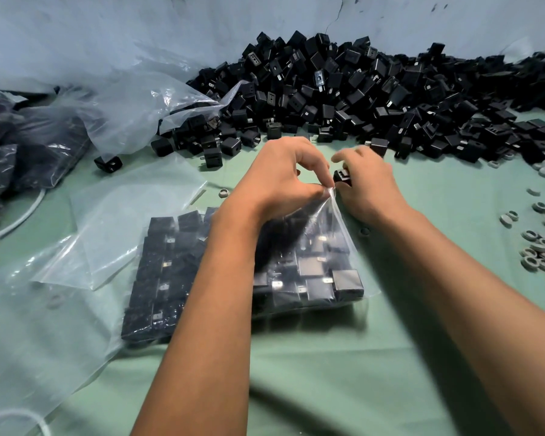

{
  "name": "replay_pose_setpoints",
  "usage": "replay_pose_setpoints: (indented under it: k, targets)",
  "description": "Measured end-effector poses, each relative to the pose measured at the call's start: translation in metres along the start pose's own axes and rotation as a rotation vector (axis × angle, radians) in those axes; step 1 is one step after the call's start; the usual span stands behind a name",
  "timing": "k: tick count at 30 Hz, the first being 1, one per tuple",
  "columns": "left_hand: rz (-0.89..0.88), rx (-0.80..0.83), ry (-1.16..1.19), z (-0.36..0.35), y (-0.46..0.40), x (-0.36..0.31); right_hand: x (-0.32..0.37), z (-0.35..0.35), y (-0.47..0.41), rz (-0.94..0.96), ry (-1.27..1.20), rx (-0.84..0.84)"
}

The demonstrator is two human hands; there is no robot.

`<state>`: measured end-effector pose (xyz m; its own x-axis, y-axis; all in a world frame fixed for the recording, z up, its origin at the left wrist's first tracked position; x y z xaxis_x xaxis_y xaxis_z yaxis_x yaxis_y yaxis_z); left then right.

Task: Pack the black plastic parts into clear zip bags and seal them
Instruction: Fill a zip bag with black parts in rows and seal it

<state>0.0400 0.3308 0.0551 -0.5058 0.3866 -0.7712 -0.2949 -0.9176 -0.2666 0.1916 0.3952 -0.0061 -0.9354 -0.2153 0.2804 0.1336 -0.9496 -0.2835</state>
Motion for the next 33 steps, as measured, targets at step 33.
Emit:
replay_pose_setpoints:
  k: [33]
  targets:
    - [-0.038, -0.019, -0.031, 0.001, -0.002, -0.006, 0.031, 0.042, 0.094, 0.183, -0.672, -0.132]
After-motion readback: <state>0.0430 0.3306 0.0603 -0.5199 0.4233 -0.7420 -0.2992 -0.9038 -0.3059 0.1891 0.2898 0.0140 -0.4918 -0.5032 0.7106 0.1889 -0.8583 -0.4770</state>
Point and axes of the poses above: each hand's wrist, its own y-axis away from the middle knuckle, its own z-axis out of the back of the hand, x = y × z, the point moved 8 cm from there along -y, towards the middle knuckle, and after that the axes turned 4 degrees about y, right-handed, at the moved point
